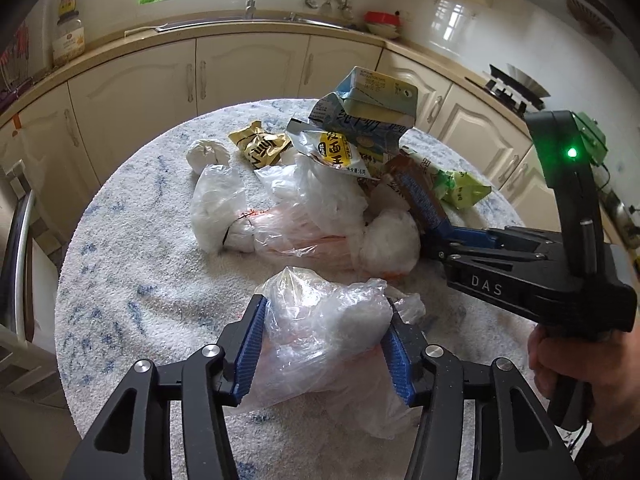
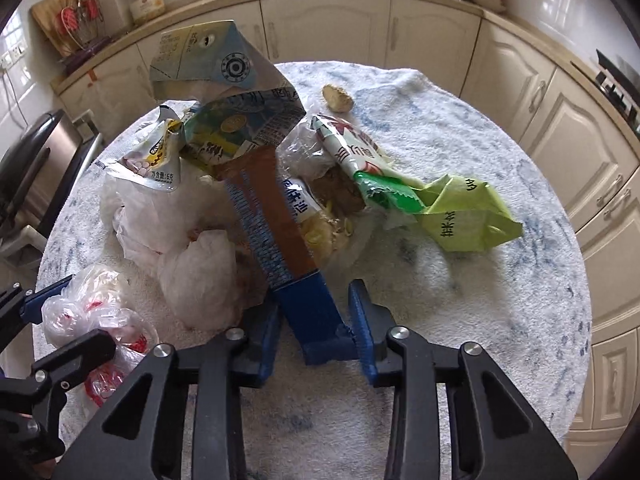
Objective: Collect trash
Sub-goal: 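Grasp the clear plastic bag with the left tool while the right tool grasps the blue stick package, then carry both items to the blue bin and open both tools to drop them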
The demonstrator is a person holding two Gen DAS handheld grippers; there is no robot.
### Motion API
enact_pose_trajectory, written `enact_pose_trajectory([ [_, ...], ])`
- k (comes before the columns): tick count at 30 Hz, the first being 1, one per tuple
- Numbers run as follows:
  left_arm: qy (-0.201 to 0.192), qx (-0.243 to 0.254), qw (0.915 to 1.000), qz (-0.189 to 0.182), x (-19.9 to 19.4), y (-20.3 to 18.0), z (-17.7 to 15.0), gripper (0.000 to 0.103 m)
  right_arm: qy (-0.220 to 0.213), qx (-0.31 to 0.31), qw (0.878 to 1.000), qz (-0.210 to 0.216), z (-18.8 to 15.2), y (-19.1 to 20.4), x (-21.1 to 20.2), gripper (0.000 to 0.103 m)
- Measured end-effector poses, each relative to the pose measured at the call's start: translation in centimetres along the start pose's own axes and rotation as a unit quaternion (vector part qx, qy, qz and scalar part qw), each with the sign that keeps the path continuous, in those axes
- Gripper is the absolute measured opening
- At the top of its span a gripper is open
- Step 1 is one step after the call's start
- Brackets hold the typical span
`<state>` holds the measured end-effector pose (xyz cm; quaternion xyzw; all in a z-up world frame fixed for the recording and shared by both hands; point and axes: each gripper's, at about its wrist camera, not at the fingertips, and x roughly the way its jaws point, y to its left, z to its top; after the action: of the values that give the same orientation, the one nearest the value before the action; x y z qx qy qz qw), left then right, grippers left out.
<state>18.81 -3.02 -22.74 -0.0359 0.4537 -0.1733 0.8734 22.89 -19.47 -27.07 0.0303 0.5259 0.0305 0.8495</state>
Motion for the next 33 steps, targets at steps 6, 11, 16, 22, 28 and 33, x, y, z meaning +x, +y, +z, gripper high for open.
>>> enact_pose_trajectory([
  [6,0.001,0.003,1.0000,-0.005,-0.6,-0.4,0.0,0.045,-0.019,0.053,0.997,0.049,-1.9,-1.8,-2.0,0.020],
  [11,-0.003,0.016,0.9997,-0.020,-1.5,-1.9,-0.1,0.041,-0.039,0.089,0.992,0.083,-4.0,-3.1,-4.0,0.020],
  [16,-0.006,0.040,0.9988,-0.026,-1.9,-3.9,0.2,0.040,-0.056,0.115,0.987,0.099,-5.2,-4.5,-5.6,0.020],
  [22,-0.017,0.060,0.9978,-0.023,-2.7,-6.0,1.0,0.039,-0.071,0.140,0.981,0.112,-6.9,-6.5,-6.9,0.020],
  [28,-0.035,0.095,0.9945,-0.028,-3.5,-10.0,2.5,0.039,-0.103,0.172,0.973,0.114,-9.0,-9.2,-9.6,0.020],
  [33,-0.050,0.144,0.9860,-0.068,-3.8,-15.7,3.9,0.039,-0.151,0.212,0.962,0.082,-11.5,-13.0,-14.2,0.020],
])
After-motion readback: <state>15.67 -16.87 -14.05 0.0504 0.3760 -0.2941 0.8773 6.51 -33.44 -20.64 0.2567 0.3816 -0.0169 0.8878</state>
